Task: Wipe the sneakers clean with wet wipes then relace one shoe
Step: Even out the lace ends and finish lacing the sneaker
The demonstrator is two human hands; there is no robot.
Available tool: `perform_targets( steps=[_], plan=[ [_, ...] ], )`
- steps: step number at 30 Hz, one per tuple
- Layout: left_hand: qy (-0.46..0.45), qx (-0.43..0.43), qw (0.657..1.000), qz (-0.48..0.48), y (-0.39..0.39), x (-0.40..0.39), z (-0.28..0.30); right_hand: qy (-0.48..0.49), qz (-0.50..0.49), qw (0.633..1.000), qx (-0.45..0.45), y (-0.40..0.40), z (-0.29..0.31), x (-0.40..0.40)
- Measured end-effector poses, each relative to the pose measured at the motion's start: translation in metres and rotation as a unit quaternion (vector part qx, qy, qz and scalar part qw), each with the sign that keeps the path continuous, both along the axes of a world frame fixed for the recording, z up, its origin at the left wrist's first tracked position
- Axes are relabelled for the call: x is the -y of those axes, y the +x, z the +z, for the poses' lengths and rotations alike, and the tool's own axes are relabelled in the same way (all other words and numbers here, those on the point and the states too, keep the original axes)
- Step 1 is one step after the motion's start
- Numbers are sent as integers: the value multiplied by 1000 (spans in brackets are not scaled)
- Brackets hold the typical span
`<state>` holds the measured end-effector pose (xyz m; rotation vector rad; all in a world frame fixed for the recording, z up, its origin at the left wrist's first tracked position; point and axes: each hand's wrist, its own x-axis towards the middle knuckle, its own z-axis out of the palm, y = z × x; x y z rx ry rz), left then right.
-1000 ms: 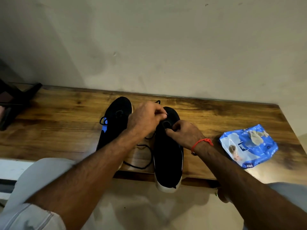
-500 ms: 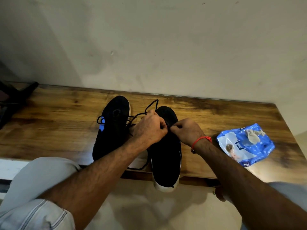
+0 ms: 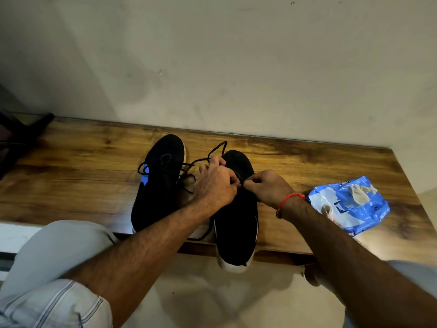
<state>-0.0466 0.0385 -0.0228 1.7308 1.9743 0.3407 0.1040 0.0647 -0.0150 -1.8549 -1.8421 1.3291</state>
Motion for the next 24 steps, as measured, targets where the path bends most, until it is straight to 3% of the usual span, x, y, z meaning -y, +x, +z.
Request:
perform_targets(
  steps=[15,24],
  plan=[
    [11,-34,999,14,4,3,-1,21,-33,999,-22,-3,0,4],
    [24,8,1000,16,3,-2,-12,18,-41,998,-49,-2,-3,4]
  ],
)
